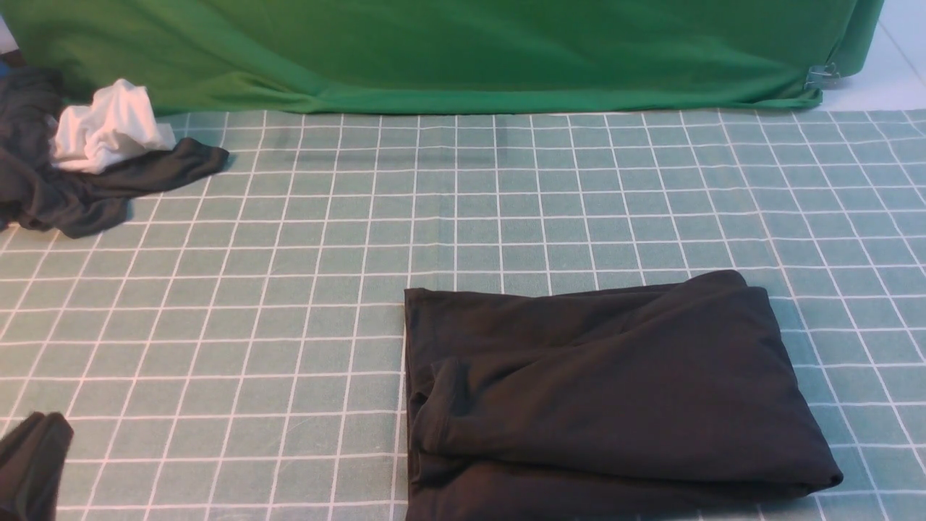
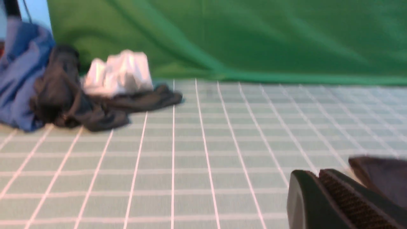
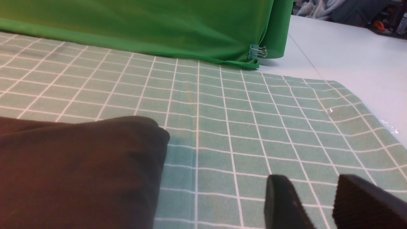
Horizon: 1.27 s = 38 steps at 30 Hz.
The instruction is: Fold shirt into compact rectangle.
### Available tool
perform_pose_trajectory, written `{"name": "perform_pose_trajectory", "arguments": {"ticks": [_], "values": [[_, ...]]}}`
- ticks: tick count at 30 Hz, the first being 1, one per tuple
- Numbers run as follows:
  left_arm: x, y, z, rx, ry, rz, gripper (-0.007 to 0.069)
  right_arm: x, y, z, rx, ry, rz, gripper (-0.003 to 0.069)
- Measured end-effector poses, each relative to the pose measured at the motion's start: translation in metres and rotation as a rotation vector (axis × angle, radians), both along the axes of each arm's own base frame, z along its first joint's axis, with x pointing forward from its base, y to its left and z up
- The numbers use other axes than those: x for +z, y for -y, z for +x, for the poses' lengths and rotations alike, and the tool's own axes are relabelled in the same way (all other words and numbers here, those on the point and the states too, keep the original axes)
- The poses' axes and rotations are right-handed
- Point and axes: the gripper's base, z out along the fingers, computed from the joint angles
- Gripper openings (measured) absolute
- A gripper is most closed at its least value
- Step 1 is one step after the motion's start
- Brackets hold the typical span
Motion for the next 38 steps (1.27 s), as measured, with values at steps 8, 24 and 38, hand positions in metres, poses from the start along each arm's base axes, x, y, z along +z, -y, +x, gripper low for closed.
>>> {"name": "perform_pose_trajectory", "arguments": {"ticks": [8, 24, 38], "values": [[-0.0022, 0.0001, -0.0003, -0.002, -0.024, 0.005, 0.0012, -0.0011, 0.0000, 0.0001, 0.000, -0.003, 0.000, 0.0239], [-0.0025, 0.0001, -0.0003, -0.002, -0.027, 0.006, 0.0013, -0.0015, 0.0000, 0.0001, 0.000, -0.004, 0.000, 0.0239], [-0.0025, 0.0000, -0.0004, -0.002, -0.027, 0.007, 0.0013, -0.0016, 0.0000, 0.0001, 0.000, -0.005, 0.000, 0.0239]]}}
